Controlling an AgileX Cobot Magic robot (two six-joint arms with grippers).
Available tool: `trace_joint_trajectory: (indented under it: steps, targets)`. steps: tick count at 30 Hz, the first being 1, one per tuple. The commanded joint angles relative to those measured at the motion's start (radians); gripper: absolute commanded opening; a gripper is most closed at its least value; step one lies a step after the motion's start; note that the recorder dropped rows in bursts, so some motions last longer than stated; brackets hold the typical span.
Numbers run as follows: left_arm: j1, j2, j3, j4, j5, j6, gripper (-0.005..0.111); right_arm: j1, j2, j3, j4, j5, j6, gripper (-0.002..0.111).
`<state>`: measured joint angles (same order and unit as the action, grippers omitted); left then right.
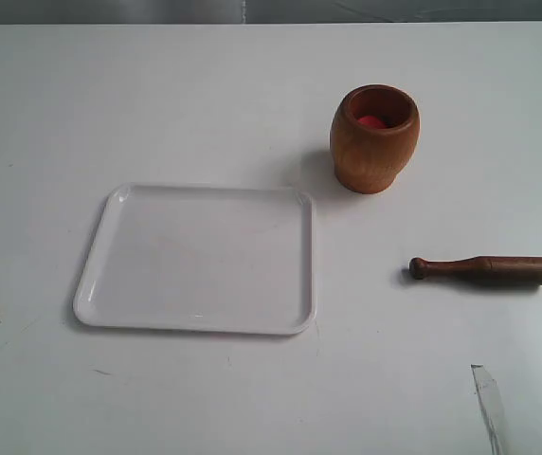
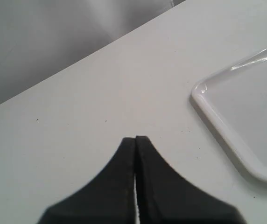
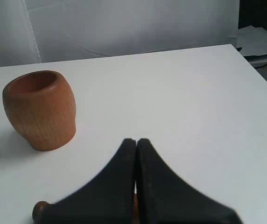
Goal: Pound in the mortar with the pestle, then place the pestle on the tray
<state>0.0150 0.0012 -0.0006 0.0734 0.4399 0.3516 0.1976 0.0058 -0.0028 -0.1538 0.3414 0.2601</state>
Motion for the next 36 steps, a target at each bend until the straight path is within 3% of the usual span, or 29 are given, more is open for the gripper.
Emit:
trace_joint_trajectory:
  steps: [1, 10, 27, 30, 36]
  targets:
    - [-0.008, -0.001, 0.001, -0.007, -0.003, -0.008, 0.000, 0.001, -0.006, 0.003, 0.006, -0.003, 0.006, 0.000]
    - [-0.008, -0.001, 0.001, -0.007, -0.003, -0.008, 0.000, 0.001, -0.006, 0.003, -0.069, -0.066, -0.004, 0.000]
    - [-0.008, -0.001, 0.001, -0.007, -0.003, -0.008, 0.000, 0.001, -0.006, 0.003, 0.062, -1.041, 0.049, 0.000]
    - [-0.008, -0.001, 0.001, -0.007, -0.003, -0.008, 0.000, 0.001, -0.006, 0.003, 0.093, -1.148, 0.111, 0.000]
    - [-0.008, -0.001, 0.001, -0.007, -0.003, -0.008, 0.000, 0.001, 0.079, -0.047, 0.043, -1.136, -0.173, 0.000]
